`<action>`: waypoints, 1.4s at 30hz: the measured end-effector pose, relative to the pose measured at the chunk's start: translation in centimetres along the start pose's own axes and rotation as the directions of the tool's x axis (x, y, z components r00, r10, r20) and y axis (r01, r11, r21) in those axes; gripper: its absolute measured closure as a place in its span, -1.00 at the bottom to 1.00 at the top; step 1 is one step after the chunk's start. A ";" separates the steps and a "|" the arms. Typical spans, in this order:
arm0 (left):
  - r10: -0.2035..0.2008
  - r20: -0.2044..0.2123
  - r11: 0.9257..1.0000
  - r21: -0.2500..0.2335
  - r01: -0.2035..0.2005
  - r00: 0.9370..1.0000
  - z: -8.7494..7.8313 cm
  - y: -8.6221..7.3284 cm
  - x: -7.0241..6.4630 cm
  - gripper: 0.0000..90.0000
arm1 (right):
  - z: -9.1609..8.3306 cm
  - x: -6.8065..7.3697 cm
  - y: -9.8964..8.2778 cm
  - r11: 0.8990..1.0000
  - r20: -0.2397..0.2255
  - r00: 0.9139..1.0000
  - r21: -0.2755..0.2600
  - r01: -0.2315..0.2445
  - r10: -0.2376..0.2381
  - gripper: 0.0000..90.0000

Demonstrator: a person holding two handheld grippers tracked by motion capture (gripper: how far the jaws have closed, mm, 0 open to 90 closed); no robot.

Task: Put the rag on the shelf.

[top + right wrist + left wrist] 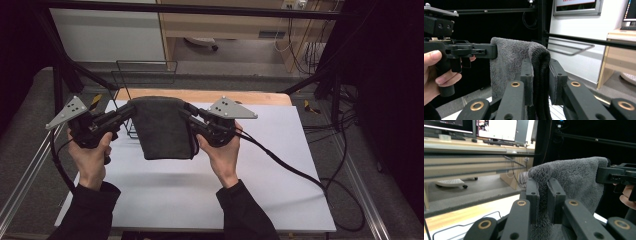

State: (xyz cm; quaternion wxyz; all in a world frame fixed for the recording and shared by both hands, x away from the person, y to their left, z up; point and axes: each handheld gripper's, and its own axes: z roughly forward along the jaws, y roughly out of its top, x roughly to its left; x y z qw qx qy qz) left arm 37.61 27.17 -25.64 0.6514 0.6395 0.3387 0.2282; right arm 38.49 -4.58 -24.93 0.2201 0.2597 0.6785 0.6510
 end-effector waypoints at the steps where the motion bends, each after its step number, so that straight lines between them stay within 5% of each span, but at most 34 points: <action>1: 0.000 -0.002 1.000 -0.008 0.000 1.000 0.0 0.2 0.1 0.80 | 0.1 0.1 0.2 1.000 0.001 1.000 -0.005 0.008 -0.008 0.71; 42: 0.001 -0.060 0.982 -0.189 -0.013 0.998 -0.3 7.4 3.1 0.80 | 5.0 0.7 7.8 0.988 0.030 0.998 -0.143 0.064 -0.060 0.73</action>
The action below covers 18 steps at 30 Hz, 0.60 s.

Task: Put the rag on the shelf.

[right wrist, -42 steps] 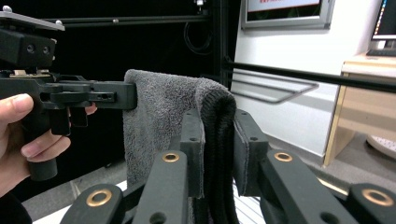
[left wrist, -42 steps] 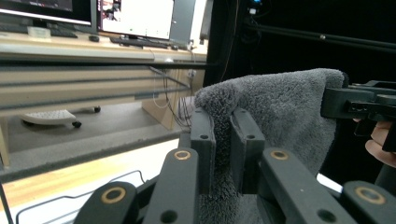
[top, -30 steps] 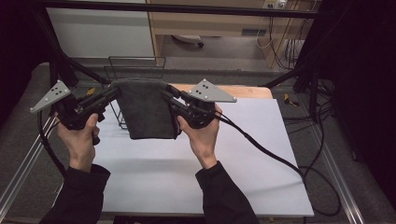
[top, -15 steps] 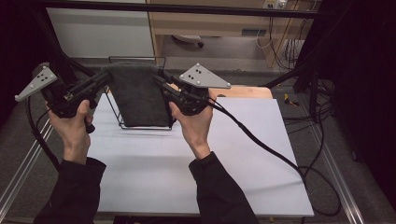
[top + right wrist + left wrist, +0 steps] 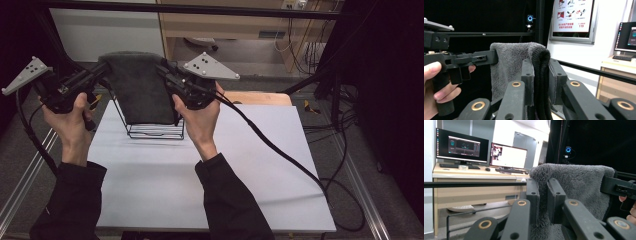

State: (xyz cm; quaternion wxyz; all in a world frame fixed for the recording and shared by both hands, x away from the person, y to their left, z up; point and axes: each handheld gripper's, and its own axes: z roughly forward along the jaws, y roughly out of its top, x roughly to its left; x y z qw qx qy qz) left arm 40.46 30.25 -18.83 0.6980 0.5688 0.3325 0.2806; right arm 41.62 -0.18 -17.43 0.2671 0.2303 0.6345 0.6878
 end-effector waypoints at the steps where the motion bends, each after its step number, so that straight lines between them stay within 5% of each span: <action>1: 0.003 -0.001 1.000 -0.003 -0.003 1.000 0.0 0.2 0.1 0.80 | 0.2 0.0 0.2 1.000 0.001 1.000 -0.004 0.002 -0.002 0.73; 10: -0.002 -0.026 1.000 -0.028 0.001 1.000 0.3 2.2 1.1 0.80 | 2.3 0.0 2.4 0.999 0.022 0.999 -0.015 0.050 -0.049 0.74; 18: 0.011 -0.038 0.999 -0.032 -0.012 0.999 1.0 3.6 2.0 0.80 | 3.9 -0.3 3.3 0.998 0.026 0.999 -0.032 0.046 -0.045 0.74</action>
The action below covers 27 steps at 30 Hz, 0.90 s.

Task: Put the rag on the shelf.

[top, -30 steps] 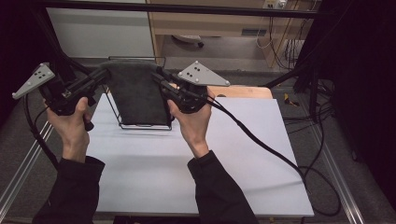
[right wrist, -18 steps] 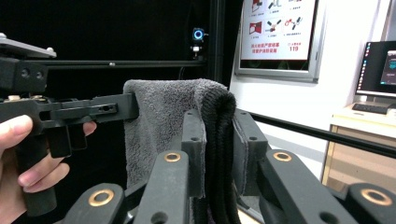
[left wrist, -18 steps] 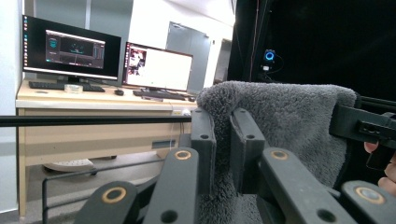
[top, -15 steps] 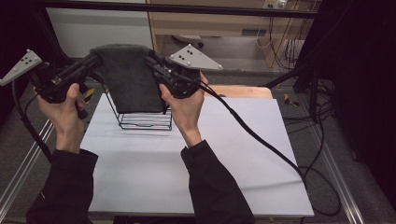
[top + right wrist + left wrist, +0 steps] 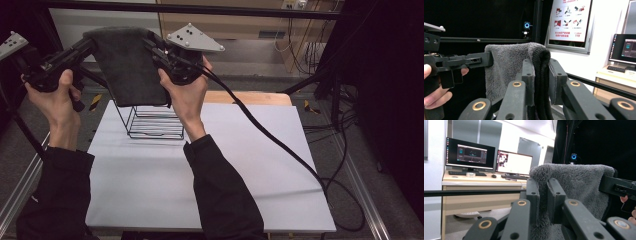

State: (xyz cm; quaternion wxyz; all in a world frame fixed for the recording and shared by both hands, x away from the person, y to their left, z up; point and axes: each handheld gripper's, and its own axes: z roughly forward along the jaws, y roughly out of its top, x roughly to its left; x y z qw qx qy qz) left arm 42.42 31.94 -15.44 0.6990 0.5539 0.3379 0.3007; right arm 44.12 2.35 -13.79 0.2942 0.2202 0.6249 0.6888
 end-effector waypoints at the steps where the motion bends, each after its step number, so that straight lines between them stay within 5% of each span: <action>1: -0.001 -0.002 1.000 -0.006 0.001 1.000 0.1 0.1 0.1 0.80 | 0.2 -0.1 0.1 1.000 0.002 1.000 -0.001 -0.002 0.002 0.74; 6: -0.026 0.004 1.000 -0.017 0.026 1.000 0.6 0.6 0.8 0.80 | 0.9 -0.3 0.6 1.000 0.001 1.000 -0.013 0.005 -0.005 0.74; 27: -0.003 -0.028 1.000 -0.015 0.003 1.000 2.6 3.3 2.0 0.80 | 3.5 -1.7 2.3 0.999 0.009 1.000 -0.043 0.004 -0.003 0.74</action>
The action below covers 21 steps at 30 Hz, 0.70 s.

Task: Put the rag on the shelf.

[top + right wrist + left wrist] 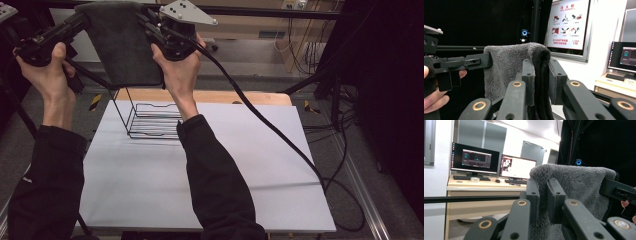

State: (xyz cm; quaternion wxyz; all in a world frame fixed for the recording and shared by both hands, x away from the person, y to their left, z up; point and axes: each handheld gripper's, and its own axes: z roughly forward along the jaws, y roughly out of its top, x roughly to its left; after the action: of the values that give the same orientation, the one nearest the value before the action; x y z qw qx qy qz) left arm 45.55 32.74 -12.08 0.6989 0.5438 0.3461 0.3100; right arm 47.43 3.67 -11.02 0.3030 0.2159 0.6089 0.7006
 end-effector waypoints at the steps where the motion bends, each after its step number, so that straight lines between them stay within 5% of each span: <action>1: 0.002 -0.002 1.000 0.002 -0.002 1.000 0.2 0.1 0.1 0.80 | 0.2 -0.2 0.0 1.000 0.002 1.000 -0.001 -0.002 0.002 0.74; 21: -0.011 -0.024 0.999 0.045 0.012 1.000 3.3 -0.3 2.4 0.80 | 2.7 -2.0 -1.1 1.000 0.040 0.999 0.001 0.024 -0.024 0.74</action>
State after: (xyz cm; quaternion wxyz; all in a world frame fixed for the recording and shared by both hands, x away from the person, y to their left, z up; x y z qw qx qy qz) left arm 49.68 32.84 -12.15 0.6840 0.5536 0.3645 0.3047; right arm 50.91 4.35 -11.52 0.3234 0.2225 0.6056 0.6922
